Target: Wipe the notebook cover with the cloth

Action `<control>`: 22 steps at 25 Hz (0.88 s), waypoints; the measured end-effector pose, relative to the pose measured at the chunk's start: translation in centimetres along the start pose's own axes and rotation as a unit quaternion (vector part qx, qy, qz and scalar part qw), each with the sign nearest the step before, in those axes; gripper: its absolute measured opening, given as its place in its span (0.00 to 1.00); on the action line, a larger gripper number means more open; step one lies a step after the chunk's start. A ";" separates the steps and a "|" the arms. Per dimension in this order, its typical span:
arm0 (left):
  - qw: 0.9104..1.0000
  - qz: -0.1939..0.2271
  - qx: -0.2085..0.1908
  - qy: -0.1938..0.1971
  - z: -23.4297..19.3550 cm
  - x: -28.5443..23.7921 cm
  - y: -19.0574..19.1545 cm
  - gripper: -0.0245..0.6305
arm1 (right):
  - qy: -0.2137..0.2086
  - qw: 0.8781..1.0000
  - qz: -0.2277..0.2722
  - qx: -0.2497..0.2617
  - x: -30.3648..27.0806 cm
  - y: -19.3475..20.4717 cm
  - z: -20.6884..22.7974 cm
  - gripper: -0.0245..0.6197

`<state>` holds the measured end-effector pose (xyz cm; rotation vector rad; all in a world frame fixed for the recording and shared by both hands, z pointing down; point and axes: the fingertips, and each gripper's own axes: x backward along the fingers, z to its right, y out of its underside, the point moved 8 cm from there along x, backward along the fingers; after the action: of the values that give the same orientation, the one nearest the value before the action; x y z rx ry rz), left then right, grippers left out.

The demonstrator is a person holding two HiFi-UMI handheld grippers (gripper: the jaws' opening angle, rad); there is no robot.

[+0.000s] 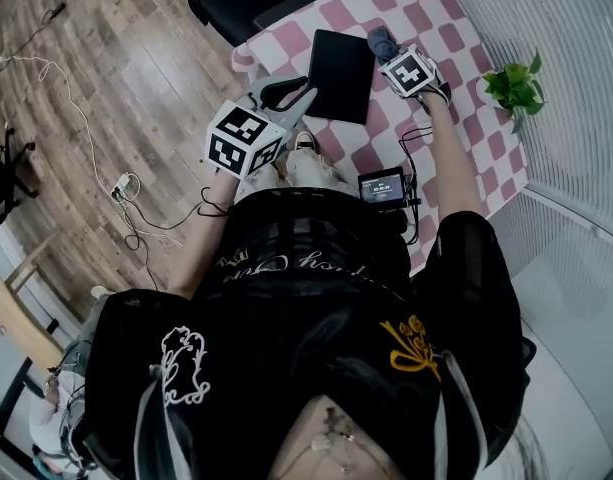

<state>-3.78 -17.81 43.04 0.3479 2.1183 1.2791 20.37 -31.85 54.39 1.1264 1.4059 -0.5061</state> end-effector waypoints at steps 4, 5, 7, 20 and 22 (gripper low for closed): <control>1.000 -0.001 0.005 -0.007 -0.1 0.1 0.2 0.15 | -0.016 1.000 -0.005 0.009 -0.4 0.0 -0.3 0.17; 1.000 -0.001 0.006 -0.010 -0.2 0.1 0.2 0.15 | -0.021 1.000 -0.005 0.006 -0.5 0.3 -0.6 0.17; 1.000 -0.001 0.009 -0.014 -0.2 0.1 0.3 0.15 | -0.024 1.000 -0.002 0.014 -0.6 0.3 -1.2 0.17; 1.000 0.002 0.009 0.004 1.3 0.9 1.5 0.15 | -0.035 0.998 -0.018 0.054 1.7 2.5 -7.5 0.17; 1.000 0.001 0.009 0.009 1.6 1.2 1.8 0.15 | -0.034 0.998 -0.021 0.049 2.0 3.1 -8.8 0.17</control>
<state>-3.86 -15.21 43.59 0.3472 2.1465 1.2692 18.87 -22.48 55.27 1.1484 1.3601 -0.6431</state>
